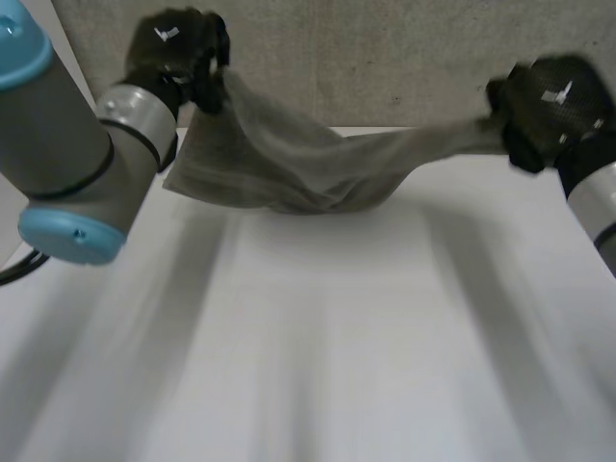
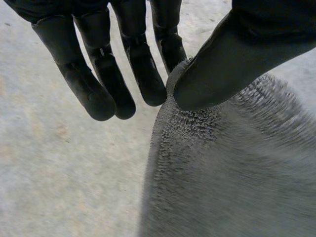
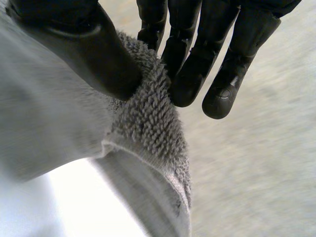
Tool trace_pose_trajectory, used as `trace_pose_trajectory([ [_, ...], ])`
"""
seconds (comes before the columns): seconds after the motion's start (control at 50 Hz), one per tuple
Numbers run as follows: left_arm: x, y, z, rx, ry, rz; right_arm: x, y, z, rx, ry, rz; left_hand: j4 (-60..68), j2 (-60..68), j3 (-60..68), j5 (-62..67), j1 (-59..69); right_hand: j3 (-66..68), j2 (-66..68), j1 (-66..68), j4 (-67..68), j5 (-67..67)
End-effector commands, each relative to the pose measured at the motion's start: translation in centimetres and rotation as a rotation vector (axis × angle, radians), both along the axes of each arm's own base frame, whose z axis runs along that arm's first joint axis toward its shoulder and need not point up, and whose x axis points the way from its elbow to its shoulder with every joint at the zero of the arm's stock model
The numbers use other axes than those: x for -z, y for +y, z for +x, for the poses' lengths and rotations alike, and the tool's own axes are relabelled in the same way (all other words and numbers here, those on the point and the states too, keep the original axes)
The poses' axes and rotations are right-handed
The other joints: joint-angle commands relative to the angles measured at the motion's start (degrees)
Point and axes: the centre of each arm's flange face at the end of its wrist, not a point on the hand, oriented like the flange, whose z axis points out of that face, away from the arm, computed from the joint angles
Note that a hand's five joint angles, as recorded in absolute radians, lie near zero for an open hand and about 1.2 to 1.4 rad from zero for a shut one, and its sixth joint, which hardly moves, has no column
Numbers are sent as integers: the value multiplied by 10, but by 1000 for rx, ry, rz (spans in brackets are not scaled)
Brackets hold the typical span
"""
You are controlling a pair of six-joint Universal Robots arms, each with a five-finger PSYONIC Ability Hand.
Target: Fold the towel.
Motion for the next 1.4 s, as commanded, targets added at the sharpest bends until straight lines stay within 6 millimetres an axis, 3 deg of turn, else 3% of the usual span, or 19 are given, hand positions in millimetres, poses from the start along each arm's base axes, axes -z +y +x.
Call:
trace_pose_trajectory([
  [0.02,68,43,-12,92,-132,201,41,48,-10,-148,377,273,-77,-69,-89,-164,-57,21,20,17,17,25],
  [0.04,68,43,-12,92,-132,202,41,49,-10,-149,378,273,-77,-69,-89,-164,-57,21,20,17,17,25],
  [0.08,95,59,-11,113,-196,285,59,53,-38,-106,561,358,-77,-69,-89,-164,-57,21,20,17,17,25],
  [0.1,95,59,-11,114,-196,285,59,53,-38,-105,562,359,-77,-69,-89,-164,-57,21,20,17,17,25],
  [0.14,116,73,-7,126,-240,362,65,53,-63,-68,679,425,-77,-69,-89,-164,-57,18,17,14,14,22],
  [0.24,135,91,-4,146,-279,426,62,53,-84,-46,719,492,-77,-69,-89,-164,-57,14,13,11,10,18],
  [0.32,140,103,-5,169,-298,442,58,54,-86,-42,710,499,-77,-69,-89,-164,-57,-23,-24,-26,-27,-19],
  [0.4,140,111,-9,190,-302,439,58,55,-85,-46,709,500,-77,-69,-89,-164,-57,-267,-269,-271,-271,-263],
  [0.48,140,111,-9,190,-302,439,51,55,-83,-40,688,466,-77,-69,-89,-164,-57,-394,-396,-398,-398,-390],
  [0.52,140,110,-8,185,-303,439,40,56,-71,-77,612,442,-77,-69,-89,-164,-57,-582,-583,-586,-586,-578],
  [0.56,140,110,-8,184,-304,440,34,58,-63,-107,557,440,-77,-69,-89,-164,-57,-639,-641,-643,-643,-635],
  [0.66,142,110,-7,182,-308,448,21,56,-45,-160,408,472,-77,-69,-89,-164,-57,-642,-644,-646,-646,-638],
  [0.74,146,112,-4,181,-316,463,27,47,-30,-215,352,529,-77,-69,-89,-164,-57,-642,-644,-646,-646,-638],
  [0.84,150,118,-4,188,-326,475,42,35,19,-341,337,576,-77,-69,-89,-164,-57,-642,-644,-646,-646,-638],
  [0.9,151,119,-3,190,-330,478,48,28,30,-348,329,588,-77,-69,-89,-164,-57,-642,-644,-646,-646,-638],
  [1.0,151,123,0,188,-334,485,83,2,68,-351,346,564,-77,-69,-89,-164,-57,-630,-631,-634,-634,-626],
  [1.06,152,124,2,187,-335,488,101,-1,88,-366,366,532,-77,-69,-89,-164,-57,-615,-616,-618,-619,-611],
  [1.22,148,125,3,186,-330,480,136,-11,118,-365,384,489,-77,-69,-89,-164,-57,-499,-500,-503,-503,-495],
  [1.4,148,125,4,184,-329,482,161,-20,124,-356,397,510,-77,-69,-89,-164,-57,-404,-406,-408,-408,-400],
])
